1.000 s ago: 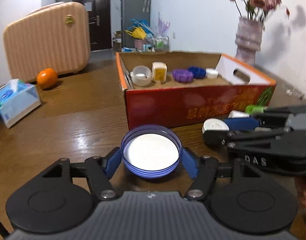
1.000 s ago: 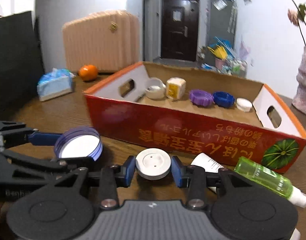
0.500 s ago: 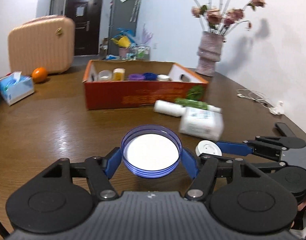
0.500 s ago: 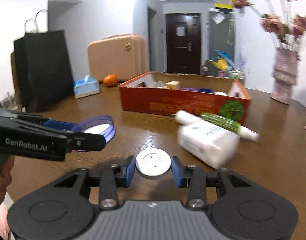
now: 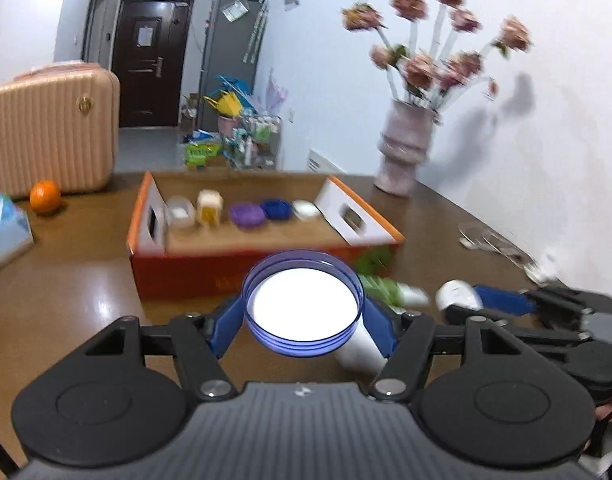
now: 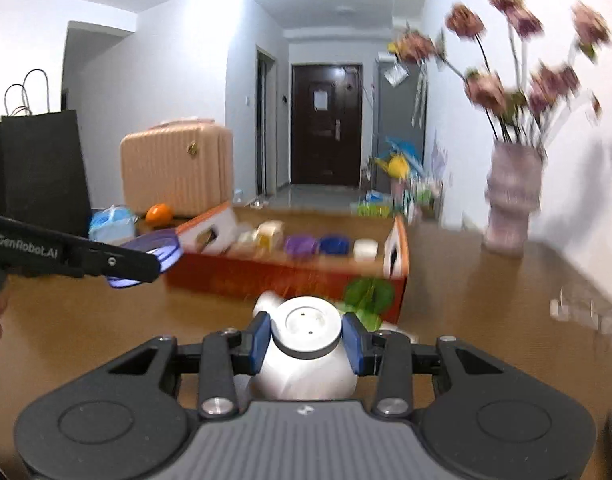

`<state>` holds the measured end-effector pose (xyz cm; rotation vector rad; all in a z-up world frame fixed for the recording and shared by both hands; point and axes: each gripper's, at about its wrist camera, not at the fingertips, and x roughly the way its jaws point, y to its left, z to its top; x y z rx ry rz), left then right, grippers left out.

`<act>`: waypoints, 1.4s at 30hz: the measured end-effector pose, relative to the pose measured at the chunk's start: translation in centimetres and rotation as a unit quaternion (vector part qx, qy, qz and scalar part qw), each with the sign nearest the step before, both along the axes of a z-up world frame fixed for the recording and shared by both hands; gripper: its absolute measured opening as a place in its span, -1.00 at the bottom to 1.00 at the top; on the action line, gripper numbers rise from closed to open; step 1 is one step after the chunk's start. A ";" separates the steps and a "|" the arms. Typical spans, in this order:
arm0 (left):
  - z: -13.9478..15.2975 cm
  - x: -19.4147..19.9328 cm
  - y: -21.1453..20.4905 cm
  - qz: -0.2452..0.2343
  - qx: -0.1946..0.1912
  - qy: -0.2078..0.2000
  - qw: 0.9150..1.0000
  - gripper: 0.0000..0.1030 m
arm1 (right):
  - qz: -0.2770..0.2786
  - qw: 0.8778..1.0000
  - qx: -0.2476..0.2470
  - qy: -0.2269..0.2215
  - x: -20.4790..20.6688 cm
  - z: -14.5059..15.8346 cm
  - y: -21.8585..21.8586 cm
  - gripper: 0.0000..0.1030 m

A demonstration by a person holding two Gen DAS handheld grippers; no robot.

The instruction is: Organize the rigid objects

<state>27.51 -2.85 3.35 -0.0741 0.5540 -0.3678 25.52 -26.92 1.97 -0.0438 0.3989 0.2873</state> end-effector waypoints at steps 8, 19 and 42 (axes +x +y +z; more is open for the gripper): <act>0.1 18.0 2.4 0.021 0.027 0.094 0.995 0.29 | 0.020 0.997 -0.041 0.067 18.5 1.8 0.5 -0.26; -5.1 29.6 2.4 0.007 0.148 0.150 0.977 0.44 | 0.027 0.972 -0.140 0.189 33.8 -3.7 3.6 -0.26; 5.2 17.9 2.8 0.055 0.110 0.016 0.992 0.70 | 0.060 0.990 -0.115 0.052 20.1 8.2 1.0 0.10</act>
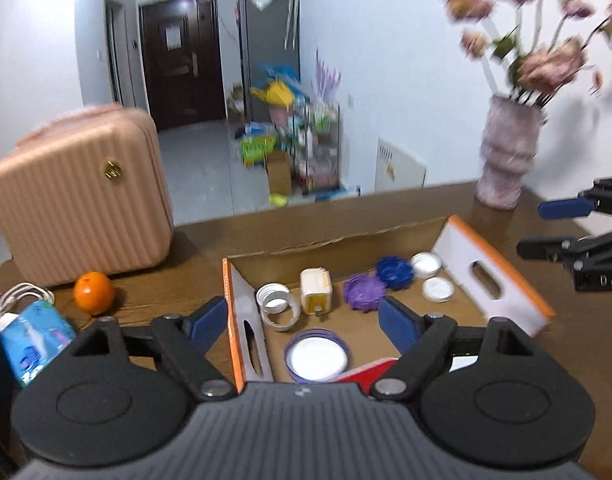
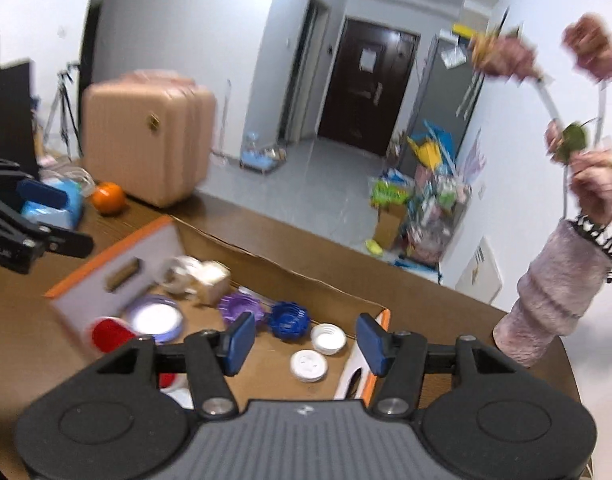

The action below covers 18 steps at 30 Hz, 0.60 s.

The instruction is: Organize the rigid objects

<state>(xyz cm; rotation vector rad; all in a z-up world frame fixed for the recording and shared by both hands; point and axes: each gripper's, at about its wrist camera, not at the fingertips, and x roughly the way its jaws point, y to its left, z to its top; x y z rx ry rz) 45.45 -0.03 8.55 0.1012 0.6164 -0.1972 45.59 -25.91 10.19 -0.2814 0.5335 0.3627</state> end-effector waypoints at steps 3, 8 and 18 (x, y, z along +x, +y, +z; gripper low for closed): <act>1.2 -4.9 -0.4 -0.001 -0.015 -0.031 0.999 0.83 | 0.022 0.999 0.022 -0.026 -5.6 1.1 -0.3 0.29; -0.5 -13.0 -1.0 0.003 -0.069 -0.023 0.997 0.83 | 0.038 0.995 0.080 -0.036 -14.7 -0.5 -1.4 0.33; -9.5 -24.9 -3.0 0.048 -0.140 0.041 0.988 0.93 | -0.043 0.972 0.230 0.015 -24.7 -11.7 -6.1 0.49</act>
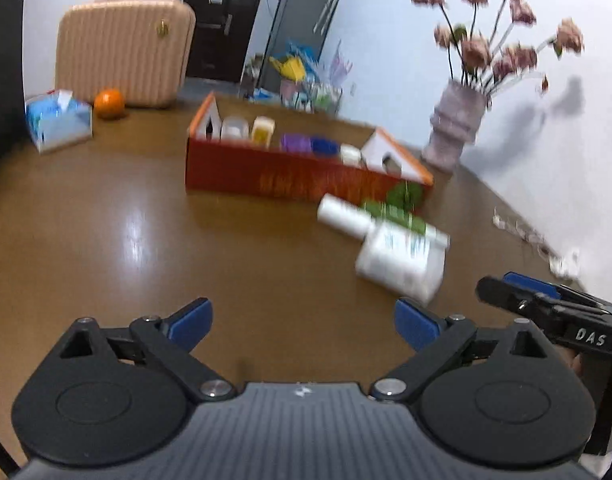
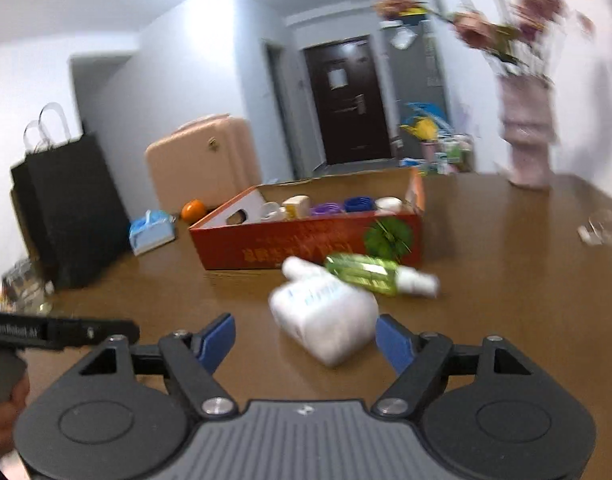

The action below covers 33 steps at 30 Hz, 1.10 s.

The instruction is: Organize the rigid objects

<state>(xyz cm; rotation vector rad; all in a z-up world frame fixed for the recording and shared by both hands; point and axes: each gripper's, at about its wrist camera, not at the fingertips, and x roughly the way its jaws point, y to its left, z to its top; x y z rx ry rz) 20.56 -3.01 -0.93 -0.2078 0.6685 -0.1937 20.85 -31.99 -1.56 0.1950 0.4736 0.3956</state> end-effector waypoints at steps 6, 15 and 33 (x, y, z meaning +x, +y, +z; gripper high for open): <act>-0.9 0.2 -2.1 -0.029 0.015 -0.001 0.999 0.92 | -0.035 0.998 0.038 0.018 -0.8 -2.1 -2.0 0.48; -1.6 11.6 -6.1 -0.099 -0.004 0.001 0.995 0.29 | -0.052 0.990 0.111 0.065 5.4 -2.7 -1.7 -0.16; -3.0 6.9 -2.2 -0.056 -0.133 0.086 0.986 -0.40 | 0.018 0.985 0.120 0.126 4.5 -3.1 1.5 -0.60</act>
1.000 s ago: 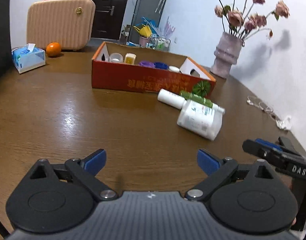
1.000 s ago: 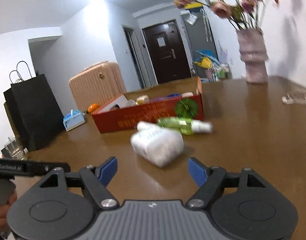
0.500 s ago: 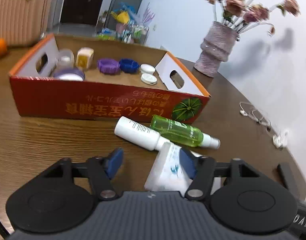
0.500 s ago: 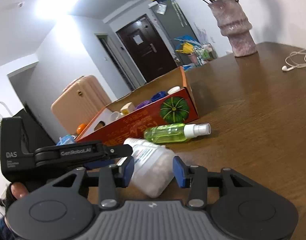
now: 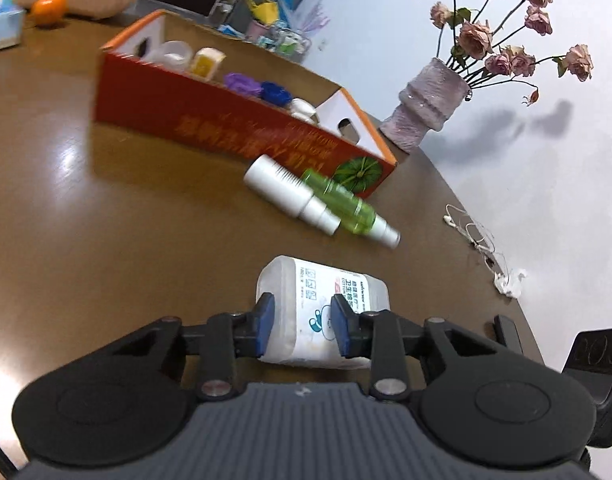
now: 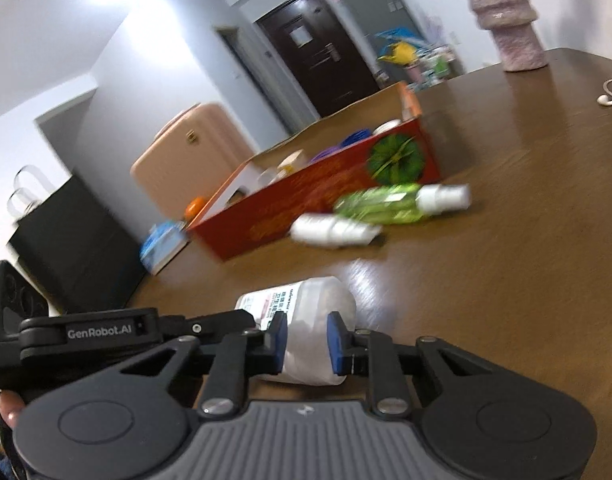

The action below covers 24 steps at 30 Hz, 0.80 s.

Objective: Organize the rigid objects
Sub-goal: 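Grasp the large white bottle with both tools together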

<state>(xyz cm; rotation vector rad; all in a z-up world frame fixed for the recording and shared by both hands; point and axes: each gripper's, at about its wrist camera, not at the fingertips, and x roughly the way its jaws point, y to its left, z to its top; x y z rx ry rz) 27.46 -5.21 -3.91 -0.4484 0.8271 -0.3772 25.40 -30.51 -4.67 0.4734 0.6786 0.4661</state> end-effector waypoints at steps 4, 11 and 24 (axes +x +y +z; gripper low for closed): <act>0.1 -4.4 1.9 0.008 -0.002 0.001 1.000 -0.40 | 0.029 1.000 0.003 0.003 -2.9 0.2 1.1 -0.60; -0.1 -6.8 3.5 0.005 -0.012 0.002 1.000 -0.28 | 0.034 0.999 0.016 0.006 -4.1 0.0 1.5 -0.55; 1.1 -3.7 3.9 -0.009 -0.050 -0.007 0.999 -0.33 | 0.030 1.000 0.008 0.000 -2.0 2.8 1.0 -0.47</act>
